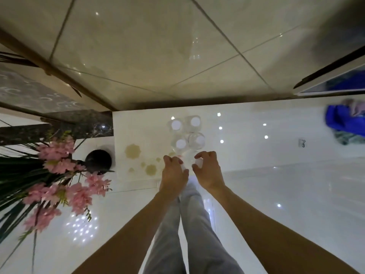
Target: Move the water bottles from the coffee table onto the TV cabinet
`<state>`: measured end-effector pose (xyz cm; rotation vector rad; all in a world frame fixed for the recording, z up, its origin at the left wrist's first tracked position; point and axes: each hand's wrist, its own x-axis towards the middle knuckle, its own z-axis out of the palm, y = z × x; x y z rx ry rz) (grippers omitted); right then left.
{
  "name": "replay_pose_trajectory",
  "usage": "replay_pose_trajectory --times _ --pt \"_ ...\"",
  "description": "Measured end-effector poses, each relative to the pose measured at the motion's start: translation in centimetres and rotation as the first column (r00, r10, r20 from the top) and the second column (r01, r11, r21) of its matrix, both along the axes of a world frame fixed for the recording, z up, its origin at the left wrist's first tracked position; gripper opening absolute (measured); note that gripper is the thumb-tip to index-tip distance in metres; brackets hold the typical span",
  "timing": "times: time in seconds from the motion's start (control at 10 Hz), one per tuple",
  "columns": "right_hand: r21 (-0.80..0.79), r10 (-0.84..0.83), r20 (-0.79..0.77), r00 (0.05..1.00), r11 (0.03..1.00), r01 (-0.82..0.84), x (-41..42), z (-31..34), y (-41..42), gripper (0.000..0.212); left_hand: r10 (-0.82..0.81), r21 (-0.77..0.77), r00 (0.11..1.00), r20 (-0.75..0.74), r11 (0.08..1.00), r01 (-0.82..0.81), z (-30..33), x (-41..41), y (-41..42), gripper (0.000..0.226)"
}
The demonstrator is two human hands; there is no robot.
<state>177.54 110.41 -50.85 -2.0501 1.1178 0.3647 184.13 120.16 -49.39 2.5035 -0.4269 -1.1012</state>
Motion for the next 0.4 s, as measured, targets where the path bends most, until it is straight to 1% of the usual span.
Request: replay_pose_trajectory --times 0.1,0.2,0.3,0.4 --pt "-0.008 -0.009 0.006 1.0 1.0 0.009 0.1 0.3 0.2 0.028 0.062 -0.024 0.998 -0.027 0.998 -0.062 0.4 0.4 -0.2 0.037" --pt "-0.008 -0.023 0.022 0.999 1.0 0.023 0.2 0.5 0.1 0.033 0.083 -0.053 0.996 -0.027 0.995 -0.085 0.5 0.8 -0.3 0.037" --pt "0.035 0.01 0.009 1.0 0.999 -0.011 0.2 1.7 0.1 0.043 0.059 -0.06 0.997 -0.059 0.996 -0.062 1.5 1.1 0.1 0.043" --pt "0.015 0.044 -0.026 0.999 0.999 -0.043 -0.2 3.0 -0.2 0.048 0.049 -0.063 0.997 -0.06 0.997 -0.053 2.7 1.4 0.7 0.047"
